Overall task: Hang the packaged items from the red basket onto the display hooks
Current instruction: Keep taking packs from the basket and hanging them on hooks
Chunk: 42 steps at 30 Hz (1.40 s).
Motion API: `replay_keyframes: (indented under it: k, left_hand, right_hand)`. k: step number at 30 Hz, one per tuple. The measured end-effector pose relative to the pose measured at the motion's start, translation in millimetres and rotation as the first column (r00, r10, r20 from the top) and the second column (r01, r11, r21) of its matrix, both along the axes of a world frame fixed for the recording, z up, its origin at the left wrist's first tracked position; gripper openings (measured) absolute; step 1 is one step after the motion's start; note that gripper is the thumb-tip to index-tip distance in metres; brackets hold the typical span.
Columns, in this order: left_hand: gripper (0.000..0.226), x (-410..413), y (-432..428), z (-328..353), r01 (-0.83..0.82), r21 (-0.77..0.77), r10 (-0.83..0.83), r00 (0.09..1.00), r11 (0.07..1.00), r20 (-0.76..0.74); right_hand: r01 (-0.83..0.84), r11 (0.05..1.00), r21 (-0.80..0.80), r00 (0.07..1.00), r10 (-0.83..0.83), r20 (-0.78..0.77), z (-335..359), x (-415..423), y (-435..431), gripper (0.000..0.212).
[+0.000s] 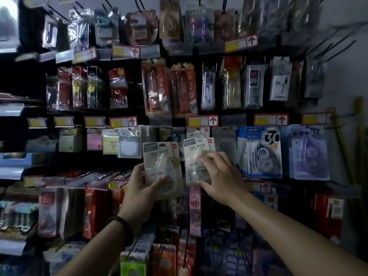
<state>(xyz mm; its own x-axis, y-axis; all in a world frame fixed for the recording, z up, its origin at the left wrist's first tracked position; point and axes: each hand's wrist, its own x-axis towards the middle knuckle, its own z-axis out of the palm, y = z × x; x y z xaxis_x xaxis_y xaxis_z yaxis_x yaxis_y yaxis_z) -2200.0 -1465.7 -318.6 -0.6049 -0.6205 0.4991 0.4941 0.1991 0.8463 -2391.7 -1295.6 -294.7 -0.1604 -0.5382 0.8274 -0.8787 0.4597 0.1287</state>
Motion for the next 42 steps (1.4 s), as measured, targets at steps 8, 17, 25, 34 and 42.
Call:
replay_keyframes:
  k: [8, 17, 25, 34, 42]
  left_hand:
    - [0.05, -17.9, -4.1, 3.3, 0.033, -0.027, -0.035, 0.998, 0.999, -0.059]
    - [0.052, -23.9, -18.5, -1.7, 0.043, -0.023, -0.044, 0.999, 0.999, -0.025]
    - [0.04, -30.5, -21.0, -2.4, 0.048, 0.014, -0.048, 0.999, 0.999, 0.01]
    - [0.026, -38.7, -12.0, 5.0, 0.08, 0.074, -0.085, 0.995, 0.994, 0.059]
    - [0.024, -49.4, 10.4, 15.8, 0.166, 0.108, -0.171, 0.985, 0.98, 0.037]
  right_hand:
    - [0.03, 0.995, -0.095, 0.998, -0.036, -0.057, 8.5, -23.7, -28.8, 0.08]
    - [0.082, 0.992, -0.101, 0.993, -0.09, -0.081, 18.5, -36.6, -46.4, 0.076]
    - [0.253, 0.967, 0.009, 0.967, -0.253, 0.019, 35.4, -38.4, -67.7, 0.071]
    - [0.111, 0.993, 0.026, 0.99, -0.113, 0.08, 32.5, -30.4, -57.9, 0.051]
    - [-0.241, 0.956, 0.169, 0.964, 0.256, -0.069, 11.6, 3.0, -22.2, 0.101]
